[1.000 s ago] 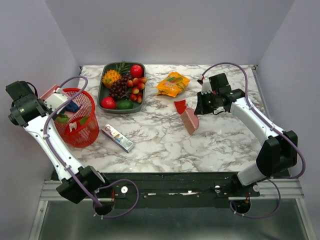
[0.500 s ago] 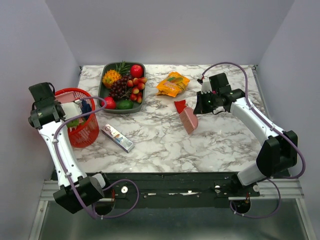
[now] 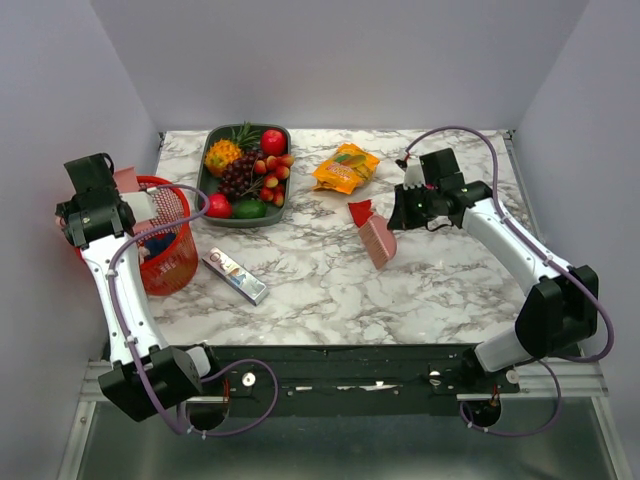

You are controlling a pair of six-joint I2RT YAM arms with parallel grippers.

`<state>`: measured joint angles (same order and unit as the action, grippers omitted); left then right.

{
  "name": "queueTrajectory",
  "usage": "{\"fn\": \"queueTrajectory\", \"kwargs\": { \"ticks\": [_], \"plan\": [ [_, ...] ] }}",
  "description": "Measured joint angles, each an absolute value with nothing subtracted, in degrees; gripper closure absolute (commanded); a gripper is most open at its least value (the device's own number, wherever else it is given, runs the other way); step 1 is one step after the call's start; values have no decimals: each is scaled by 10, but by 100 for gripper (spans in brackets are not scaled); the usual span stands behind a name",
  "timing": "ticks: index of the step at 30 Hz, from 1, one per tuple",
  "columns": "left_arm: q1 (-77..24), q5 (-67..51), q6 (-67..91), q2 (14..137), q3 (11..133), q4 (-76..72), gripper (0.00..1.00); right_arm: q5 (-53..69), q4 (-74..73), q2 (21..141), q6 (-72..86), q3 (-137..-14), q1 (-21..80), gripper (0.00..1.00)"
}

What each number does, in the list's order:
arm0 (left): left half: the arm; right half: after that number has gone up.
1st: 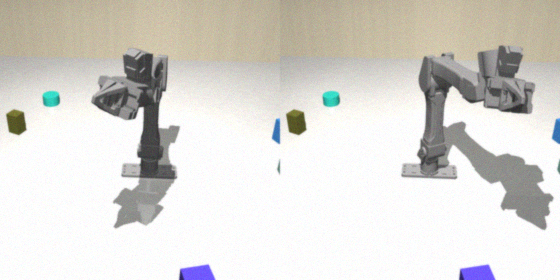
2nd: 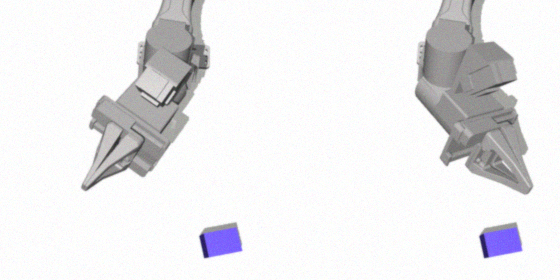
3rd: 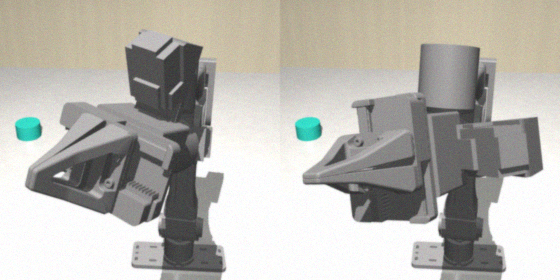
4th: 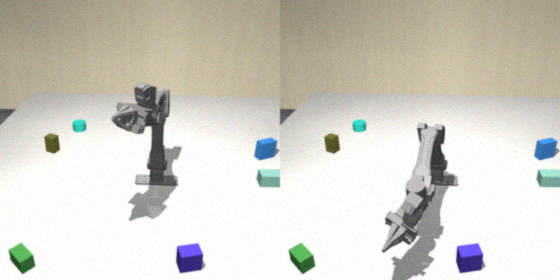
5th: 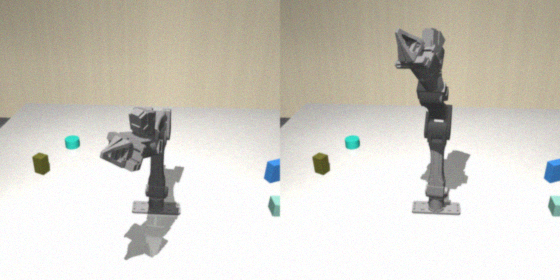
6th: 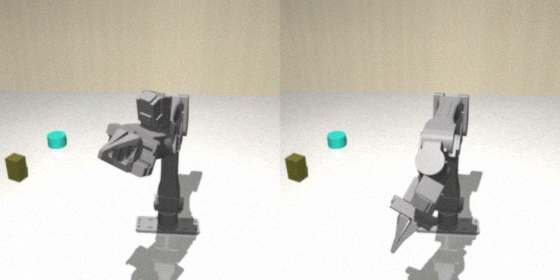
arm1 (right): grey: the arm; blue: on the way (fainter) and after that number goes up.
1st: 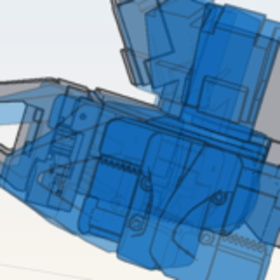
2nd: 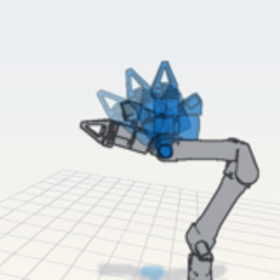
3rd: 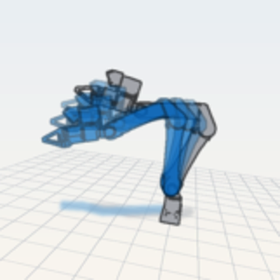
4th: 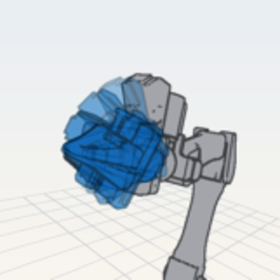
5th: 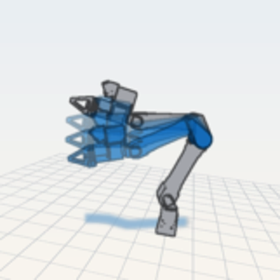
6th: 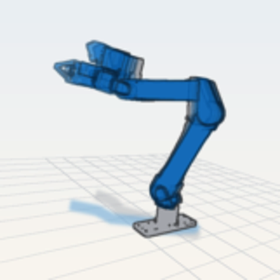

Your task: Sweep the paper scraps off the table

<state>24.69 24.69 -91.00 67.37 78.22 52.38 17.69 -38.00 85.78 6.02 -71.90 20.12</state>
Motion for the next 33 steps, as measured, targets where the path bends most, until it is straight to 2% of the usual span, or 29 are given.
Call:
{"fn": "queueTrajectory", "kwargs": {
  "ticks": [5,8,14,17,26,33],
  "plan": [
    [247,246,-908,670,790,500,100,177,-378,858,60,-719,201,100],
    [247,234,-887,681,834,491,100,176,-378,856,62,-720,201,99],
    [188,211,-735,817,1098,510,100,162,-371,854,71,-761,201,100],
    [121,192,-662,858,1159,515,100,151,-358,852,69,-791,201,99],
    [-141,169,-519,910,1070,540,100,81,-319,852,3,-828,201,100],
    [-234,76,-382,946,1010,611,100,53,-287,852,-104,-828,195,99]
  ]
}}
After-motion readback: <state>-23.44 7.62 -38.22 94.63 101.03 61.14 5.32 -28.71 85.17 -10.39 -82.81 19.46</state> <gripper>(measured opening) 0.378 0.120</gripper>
